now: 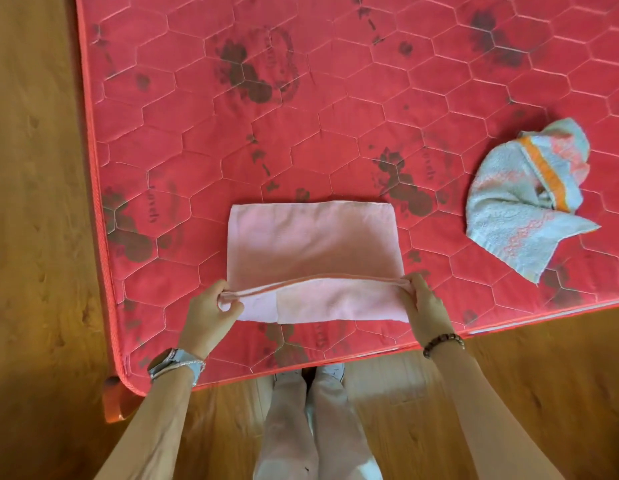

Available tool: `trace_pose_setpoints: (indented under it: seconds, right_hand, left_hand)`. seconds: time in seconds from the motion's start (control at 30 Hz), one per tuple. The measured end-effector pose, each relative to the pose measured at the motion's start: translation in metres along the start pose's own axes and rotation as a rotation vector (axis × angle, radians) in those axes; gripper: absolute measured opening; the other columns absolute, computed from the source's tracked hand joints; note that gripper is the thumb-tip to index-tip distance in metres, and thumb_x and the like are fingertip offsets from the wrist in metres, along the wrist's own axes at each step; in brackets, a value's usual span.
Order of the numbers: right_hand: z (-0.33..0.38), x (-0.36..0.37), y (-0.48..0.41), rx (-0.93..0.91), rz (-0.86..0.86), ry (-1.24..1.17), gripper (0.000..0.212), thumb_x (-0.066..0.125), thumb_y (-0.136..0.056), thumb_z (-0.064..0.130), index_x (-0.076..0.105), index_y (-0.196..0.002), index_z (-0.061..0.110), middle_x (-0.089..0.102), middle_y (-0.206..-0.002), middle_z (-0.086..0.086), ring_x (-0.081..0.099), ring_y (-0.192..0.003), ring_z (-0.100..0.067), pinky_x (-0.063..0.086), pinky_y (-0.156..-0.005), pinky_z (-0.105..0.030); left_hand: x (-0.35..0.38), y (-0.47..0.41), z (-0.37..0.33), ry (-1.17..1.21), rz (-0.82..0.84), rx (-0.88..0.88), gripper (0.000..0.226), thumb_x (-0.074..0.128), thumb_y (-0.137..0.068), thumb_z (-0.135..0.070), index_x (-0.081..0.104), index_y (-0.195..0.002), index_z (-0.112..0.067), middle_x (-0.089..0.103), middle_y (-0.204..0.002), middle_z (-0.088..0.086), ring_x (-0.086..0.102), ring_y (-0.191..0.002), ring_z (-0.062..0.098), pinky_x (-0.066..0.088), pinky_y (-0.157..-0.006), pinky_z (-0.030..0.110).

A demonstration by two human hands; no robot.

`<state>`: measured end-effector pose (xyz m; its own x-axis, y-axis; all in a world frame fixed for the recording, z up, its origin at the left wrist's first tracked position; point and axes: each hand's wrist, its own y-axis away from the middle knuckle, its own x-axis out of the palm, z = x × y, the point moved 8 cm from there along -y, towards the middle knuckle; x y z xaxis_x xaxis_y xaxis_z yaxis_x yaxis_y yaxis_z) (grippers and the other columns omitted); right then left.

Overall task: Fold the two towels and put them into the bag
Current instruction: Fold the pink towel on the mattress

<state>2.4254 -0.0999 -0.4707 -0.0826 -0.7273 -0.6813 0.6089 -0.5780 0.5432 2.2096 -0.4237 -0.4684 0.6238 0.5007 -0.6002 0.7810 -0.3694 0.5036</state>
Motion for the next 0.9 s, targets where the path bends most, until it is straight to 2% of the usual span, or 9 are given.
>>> trace_pose_setpoints:
  seconds: [0.13,0.2,0.3,0.37,0.43,0.5,0.63,0.73,0.9]
  right_hand:
    - [-0.012,0.015,0.006,0.004,0.079,0.052,0.018,0.049,-0.099,0.023,0.055,-0.113,0.015,0.061,-0.072,-0.005,0.053,-0.06,-0.025,0.038,-0.054,-0.035]
    - [-0.018,0.02,0.01,0.011,0.114,0.062,0.017,0.049,-0.099,0.029,0.056,-0.106,0.015,0.06,-0.069,-0.002,0.051,-0.055,-0.022,0.043,-0.054,-0.037]
    - [-0.03,0.028,0.017,0.061,0.213,0.085,0.03,0.045,-0.098,0.043,0.061,-0.103,0.018,0.067,-0.083,-0.001,0.059,-0.069,-0.021,0.048,-0.065,-0.035]
    - [-0.037,0.031,0.021,0.101,0.261,0.07,0.05,0.037,-0.093,0.058,0.065,-0.103,0.018,0.067,-0.089,0.0,0.059,-0.079,-0.021,0.044,-0.071,-0.03]
    - [-0.042,0.032,0.02,0.14,0.26,0.017,0.055,0.033,-0.092,0.058,0.067,-0.102,0.015,0.066,-0.102,-0.003,0.059,-0.089,-0.019,0.044,-0.08,-0.029]
    - [-0.041,0.024,0.011,0.162,0.186,-0.039,0.034,0.041,-0.099,0.039,0.064,-0.108,0.015,0.061,-0.115,-0.003,0.058,-0.095,-0.018,0.043,-0.083,-0.029]
    - [-0.026,0.0,-0.021,0.099,-0.041,-0.089,0.023,0.054,-0.095,0.027,0.061,-0.116,0.02,0.052,-0.122,-0.008,0.054,-0.105,-0.021,0.046,-0.092,-0.035]
    - [-0.015,0.002,-0.046,0.123,-0.021,-0.107,0.034,0.057,-0.093,0.025,0.055,-0.127,0.02,0.045,-0.125,-0.007,0.045,-0.109,-0.018,0.042,-0.094,-0.035]
    - [-0.003,0.01,-0.076,0.086,-0.036,-0.202,0.038,0.061,-0.088,0.02,0.055,-0.125,0.029,0.049,-0.121,-0.007,0.049,-0.109,-0.021,0.045,-0.093,-0.036]
  left_hand:
    - [0.016,0.006,0.027,-0.031,0.127,-0.1,0.014,0.059,-0.084,-0.001,0.059,-0.074,-0.011,0.057,-0.061,0.001,0.042,-0.05,0.015,0.031,-0.048,0.022]
    - [0.024,0.011,0.042,-0.066,0.188,-0.177,0.019,0.057,-0.085,-0.002,0.06,-0.069,-0.013,0.056,-0.059,0.003,0.043,-0.05,0.015,0.03,-0.048,0.022]
    - [0.034,0.017,0.051,-0.191,0.339,-0.236,0.033,0.055,-0.09,-0.001,0.061,-0.063,-0.019,0.051,-0.058,-0.003,0.042,-0.048,0.007,0.032,-0.048,0.021]
    - [0.042,0.017,0.048,-0.294,0.431,-0.199,0.023,0.055,-0.096,-0.007,0.074,-0.084,-0.012,0.062,-0.078,-0.003,0.057,-0.068,0.006,0.047,-0.066,0.021]
    - [0.037,0.012,0.046,-0.182,0.334,-0.24,0.022,0.054,-0.098,-0.011,0.073,-0.106,-0.005,0.067,-0.105,0.001,0.062,-0.097,0.017,0.047,-0.091,0.029]
    - [0.02,-0.002,0.042,-0.047,0.083,-0.239,0.027,0.054,-0.096,-0.008,0.065,-0.12,-0.004,0.064,-0.12,0.007,0.059,-0.112,0.024,0.045,-0.099,0.036]
    - [0.014,-0.037,0.022,0.207,-0.091,-0.233,0.043,0.059,-0.096,-0.01,0.049,-0.138,-0.008,0.054,-0.13,0.004,0.054,-0.117,0.021,0.045,-0.101,0.036]
    - [0.019,-0.058,0.018,0.371,-0.15,-0.303,0.056,0.064,-0.095,-0.022,0.039,-0.144,-0.016,0.05,-0.132,0.003,0.052,-0.118,0.019,0.046,-0.102,0.037]
    - [0.03,-0.085,0.03,0.384,-0.234,-0.405,0.051,0.066,-0.093,-0.031,0.051,-0.135,-0.007,0.055,-0.128,0.004,0.053,-0.122,0.023,0.041,-0.097,0.03]
